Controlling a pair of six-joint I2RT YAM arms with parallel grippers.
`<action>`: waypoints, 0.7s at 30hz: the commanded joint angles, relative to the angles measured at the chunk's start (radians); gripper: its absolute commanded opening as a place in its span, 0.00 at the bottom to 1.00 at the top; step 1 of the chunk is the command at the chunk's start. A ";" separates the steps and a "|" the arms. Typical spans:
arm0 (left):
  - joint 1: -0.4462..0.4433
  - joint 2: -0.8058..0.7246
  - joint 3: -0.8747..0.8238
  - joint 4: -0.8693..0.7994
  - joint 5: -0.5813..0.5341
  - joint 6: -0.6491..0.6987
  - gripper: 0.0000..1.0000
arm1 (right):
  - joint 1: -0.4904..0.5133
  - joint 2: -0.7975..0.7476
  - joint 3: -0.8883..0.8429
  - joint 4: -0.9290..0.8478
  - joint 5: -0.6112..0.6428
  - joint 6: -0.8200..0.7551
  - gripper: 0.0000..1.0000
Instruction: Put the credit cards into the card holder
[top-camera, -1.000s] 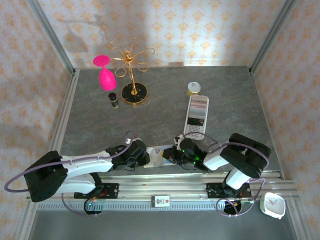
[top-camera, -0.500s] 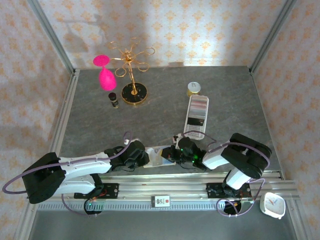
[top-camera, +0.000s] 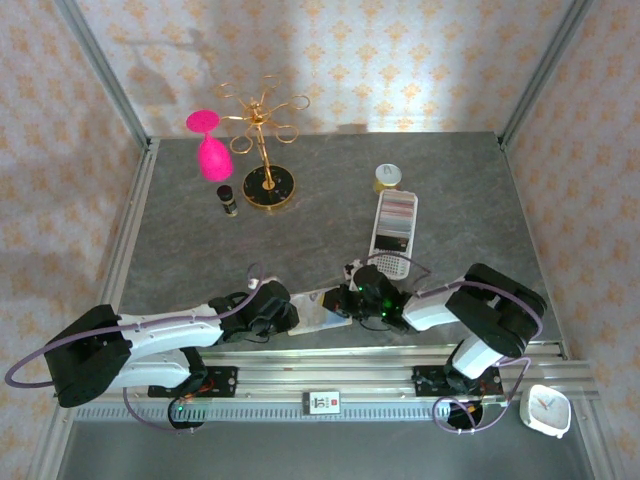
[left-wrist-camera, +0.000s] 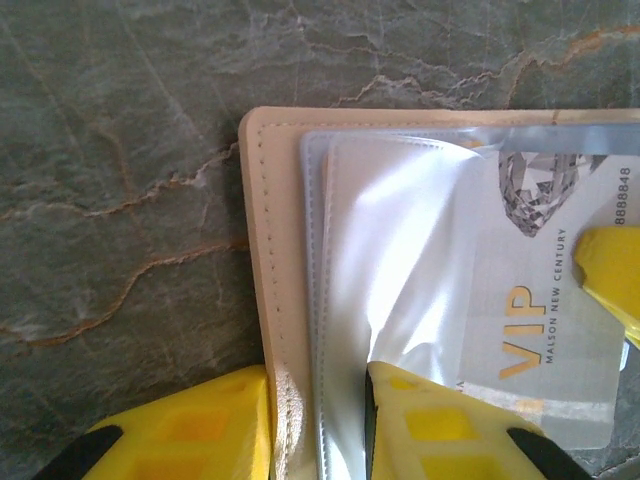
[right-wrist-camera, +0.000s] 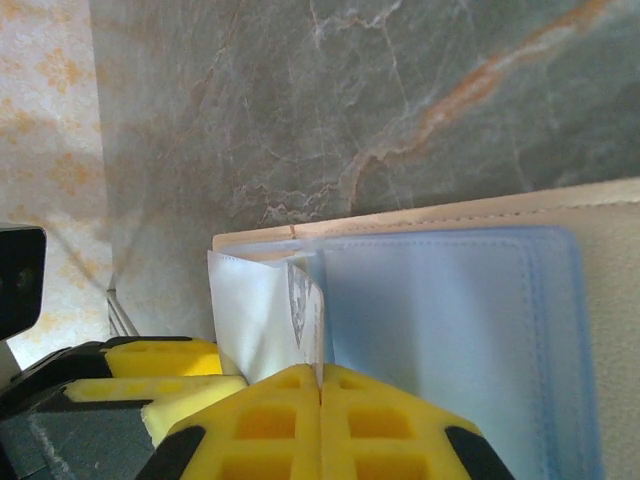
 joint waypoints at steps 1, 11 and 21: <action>-0.002 0.020 -0.028 -0.070 0.005 -0.011 0.27 | -0.015 -0.007 0.027 -0.105 0.021 -0.088 0.00; -0.002 0.034 -0.023 -0.067 0.008 -0.008 0.27 | -0.032 -0.013 0.114 -0.353 0.029 -0.254 0.00; -0.003 0.038 -0.019 -0.068 0.007 -0.003 0.27 | -0.048 0.002 0.200 -0.538 0.041 -0.377 0.00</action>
